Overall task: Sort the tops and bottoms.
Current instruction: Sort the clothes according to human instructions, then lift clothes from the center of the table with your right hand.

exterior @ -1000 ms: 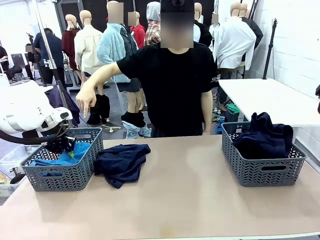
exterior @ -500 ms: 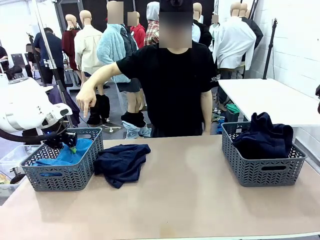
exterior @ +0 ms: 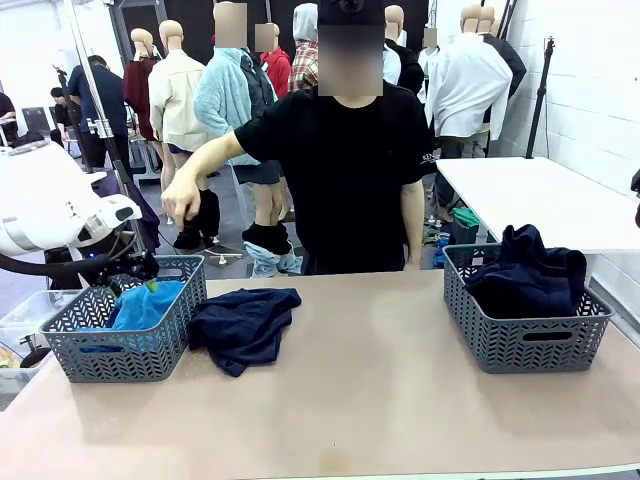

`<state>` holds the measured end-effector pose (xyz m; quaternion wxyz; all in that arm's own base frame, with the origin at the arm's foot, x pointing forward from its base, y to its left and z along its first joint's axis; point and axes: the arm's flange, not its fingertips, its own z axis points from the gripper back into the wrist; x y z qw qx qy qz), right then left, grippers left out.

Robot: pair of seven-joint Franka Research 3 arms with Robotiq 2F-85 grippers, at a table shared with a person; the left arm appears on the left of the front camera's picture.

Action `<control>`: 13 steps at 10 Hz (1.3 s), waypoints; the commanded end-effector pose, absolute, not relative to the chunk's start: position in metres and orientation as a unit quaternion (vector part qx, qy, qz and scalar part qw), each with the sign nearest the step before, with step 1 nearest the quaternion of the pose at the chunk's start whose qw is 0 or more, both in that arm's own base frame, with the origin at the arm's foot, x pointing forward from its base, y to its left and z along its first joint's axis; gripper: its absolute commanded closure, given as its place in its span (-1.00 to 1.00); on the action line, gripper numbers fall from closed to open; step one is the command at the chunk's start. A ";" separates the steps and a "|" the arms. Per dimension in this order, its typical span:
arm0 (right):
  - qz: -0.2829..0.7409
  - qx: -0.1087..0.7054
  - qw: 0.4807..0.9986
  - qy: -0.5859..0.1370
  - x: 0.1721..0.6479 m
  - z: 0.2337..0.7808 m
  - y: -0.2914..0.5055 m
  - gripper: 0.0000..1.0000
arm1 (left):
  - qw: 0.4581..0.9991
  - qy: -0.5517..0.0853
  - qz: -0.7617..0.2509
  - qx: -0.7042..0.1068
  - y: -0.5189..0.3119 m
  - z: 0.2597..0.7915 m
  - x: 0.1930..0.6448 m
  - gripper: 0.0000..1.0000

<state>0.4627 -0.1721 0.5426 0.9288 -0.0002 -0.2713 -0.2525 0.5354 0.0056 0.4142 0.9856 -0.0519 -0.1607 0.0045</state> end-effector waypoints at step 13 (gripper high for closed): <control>-0.251 -0.010 0.930 -0.267 0.463 0.543 -0.170 -1.00 | 0.937 -0.348 -0.007 -0.019 0.059 0.579 0.436 -1.00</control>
